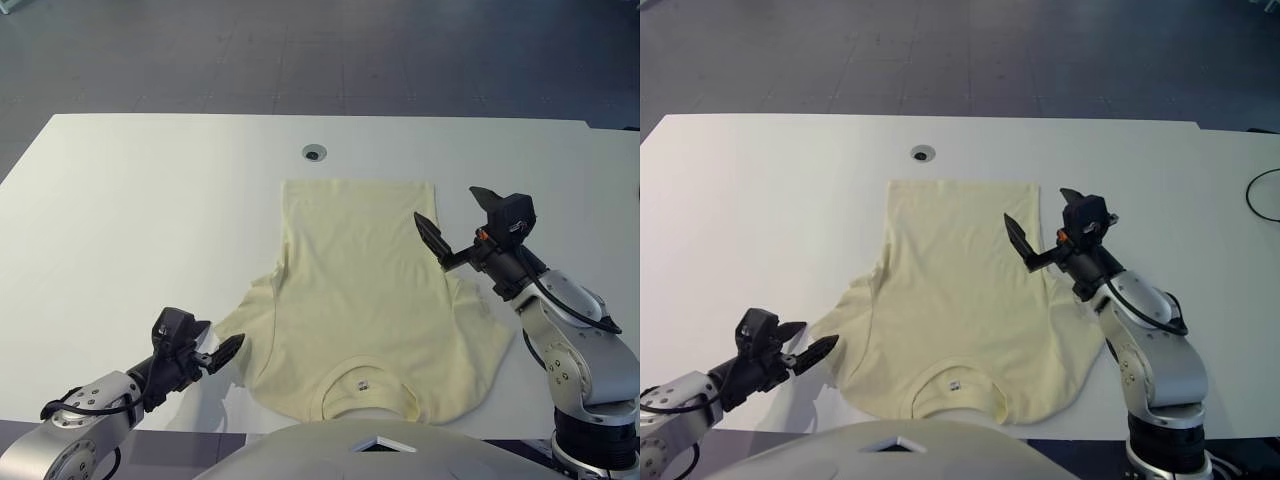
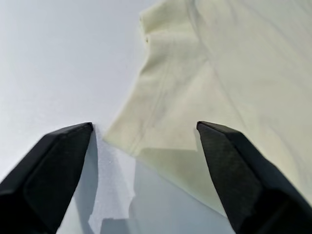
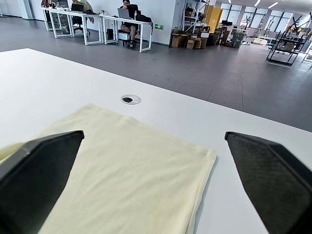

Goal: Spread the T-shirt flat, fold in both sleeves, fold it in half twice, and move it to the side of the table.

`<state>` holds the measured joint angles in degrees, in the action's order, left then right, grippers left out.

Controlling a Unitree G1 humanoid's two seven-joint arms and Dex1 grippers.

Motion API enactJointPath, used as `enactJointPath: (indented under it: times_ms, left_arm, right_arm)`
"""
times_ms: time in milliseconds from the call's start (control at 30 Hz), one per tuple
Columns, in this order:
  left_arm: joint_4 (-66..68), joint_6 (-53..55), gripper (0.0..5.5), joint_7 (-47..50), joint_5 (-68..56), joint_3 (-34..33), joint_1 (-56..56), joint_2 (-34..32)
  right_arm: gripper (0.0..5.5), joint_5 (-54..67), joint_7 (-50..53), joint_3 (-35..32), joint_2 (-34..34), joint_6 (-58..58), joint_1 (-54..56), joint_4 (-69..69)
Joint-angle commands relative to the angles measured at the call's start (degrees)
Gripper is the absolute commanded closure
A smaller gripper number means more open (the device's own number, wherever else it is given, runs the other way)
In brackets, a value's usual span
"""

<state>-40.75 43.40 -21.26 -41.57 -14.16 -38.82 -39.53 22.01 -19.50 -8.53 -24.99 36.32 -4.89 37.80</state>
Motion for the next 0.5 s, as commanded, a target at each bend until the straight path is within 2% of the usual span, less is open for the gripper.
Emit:
enactJointPath:
  times_ms: [33, 500]
  left_arm:
    - [0.5, -0.2, 2.22, -1.9, 3.0, 1.3, 0.2, -0.8]
    - [0.1, -0.5, 4.58, -3.8, 7.4, 2.6, 1.4, 0.5]
  right_arm:
    - [0.1, -0.3, 0.0, -0.2, -0.6, 0.2, -0.2, 0.2]
    - [0.1, -0.4, 0.1, -0.1, -0.6, 0.0, 0.0, 0.2]
